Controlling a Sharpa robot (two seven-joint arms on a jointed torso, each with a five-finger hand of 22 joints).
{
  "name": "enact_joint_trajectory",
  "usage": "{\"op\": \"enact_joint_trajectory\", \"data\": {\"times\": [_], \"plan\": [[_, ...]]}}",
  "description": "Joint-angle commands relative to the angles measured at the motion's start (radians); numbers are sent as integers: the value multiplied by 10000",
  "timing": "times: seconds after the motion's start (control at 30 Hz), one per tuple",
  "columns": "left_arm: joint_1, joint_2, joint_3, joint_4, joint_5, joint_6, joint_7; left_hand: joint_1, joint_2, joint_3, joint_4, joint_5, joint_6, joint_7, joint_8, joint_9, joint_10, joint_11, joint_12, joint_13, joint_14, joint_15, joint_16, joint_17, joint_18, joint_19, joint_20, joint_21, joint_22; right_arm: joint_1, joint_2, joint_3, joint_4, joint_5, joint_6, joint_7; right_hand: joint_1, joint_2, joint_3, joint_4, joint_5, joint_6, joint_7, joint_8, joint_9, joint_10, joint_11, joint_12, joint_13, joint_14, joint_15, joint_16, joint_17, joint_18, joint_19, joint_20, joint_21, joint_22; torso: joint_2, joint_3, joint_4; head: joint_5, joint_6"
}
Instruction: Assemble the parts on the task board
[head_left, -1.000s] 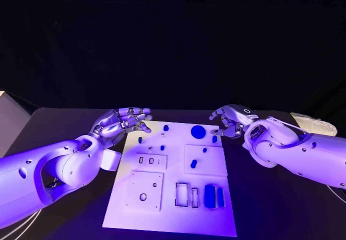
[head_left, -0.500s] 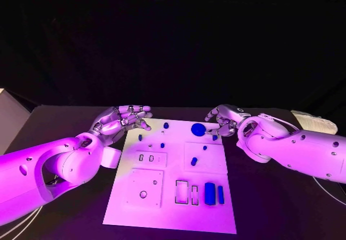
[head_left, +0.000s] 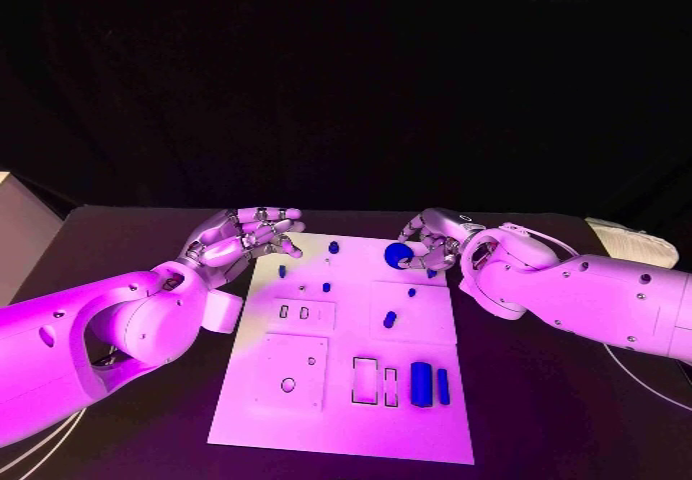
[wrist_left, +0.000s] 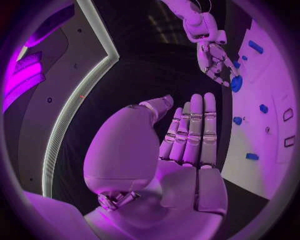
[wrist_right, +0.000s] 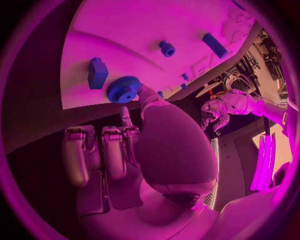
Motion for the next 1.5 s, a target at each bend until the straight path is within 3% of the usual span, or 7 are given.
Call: {"op": "enact_joint_trajectory", "data": {"times": [0.03, 0.57, 1.0, 1.23, 1.5], "plan": [[10, 32, 7, 14, -34, 208, 53, -70, 19, 12, -53, 2, -78, 227, -26, -10, -70, 8, -13, -13, -48, 7, 68, -16, 87, -39, 2, 62, 9, -8, 63, 1, -92, 92, 295, -73, 10, 116, -22, 2, 46, 38, 64, 42, -11, 611, 76, 24, 2013, 937, 87, 59, 2150, -150, 735, 78, 42, 2146, 8, 12, -17, -12, -13], [10, 33, 7, 11, -34, 206, 48, -75, 22, 18, -55, 1, -82, 232, -27, -11, -86, 13, -15, -18, -51, 10, 73, -22, 86, -51, 5, 78, 19, -28, 290, -12, -421, 65, 387, -185, 68, 244, 105, -22, 97, 56, 70, 74, -15, 586, 82, 0, 1996, 939, 96, 73, 2173, -156, 746, 90, 62, 2171, 28, 35, 3, 8, -60], [10, 28, 7, 14, -34, 201, 40, -86, 27, 22, -50, 1, -85, 237, -28, -13, -97, 17, -16, -21, -54, 14, 77, -27, 85, -62, 8, 91, 28, -77, 365, -27, -571, 38, 606, -236, 130, 372, 320, -46, 202, 176, 60, 158, -7, 603, 75, 28, 2032, 943, 98, 90, 2205, -168, 774, 97, 103, 2221, 20, 30, -3, 9, -115], [10, 26, 7, 13, -34, 199, 41, -86, 27, 22, -50, 1, -85, 237, -28, -13, -97, 17, -16, -21, -54, 14, 77, -27, 85, -62, 8, 91, 28, -94, 354, -34, -533, -31, 514, -138, 208, 404, 610, -86, 283, 541, -19, 345, 33, 645, 9, 81, 2094, 947, 48, 102, 2232, -185, 811, 67, 156, 2284, 15, 29, -14, 20, -126], [10, 29, 7, 16, -34, 201, 45, -86, 27, 22, -50, 1, -85, 237, -28, -13, -97, 17, -16, -21, -54, 14, 77, -27, 85, -62, 8, 91, 28, -121, 361, -39, -340, -504, -30, 35, 412, 450, 1486, -196, 217, 1219, -271, 606, 148, 686, -210, 114, 2143, 948, -163, 106, 2242, -201, 848, -114, 205, 2347, 21, 26, -8, 22, -116]]}}
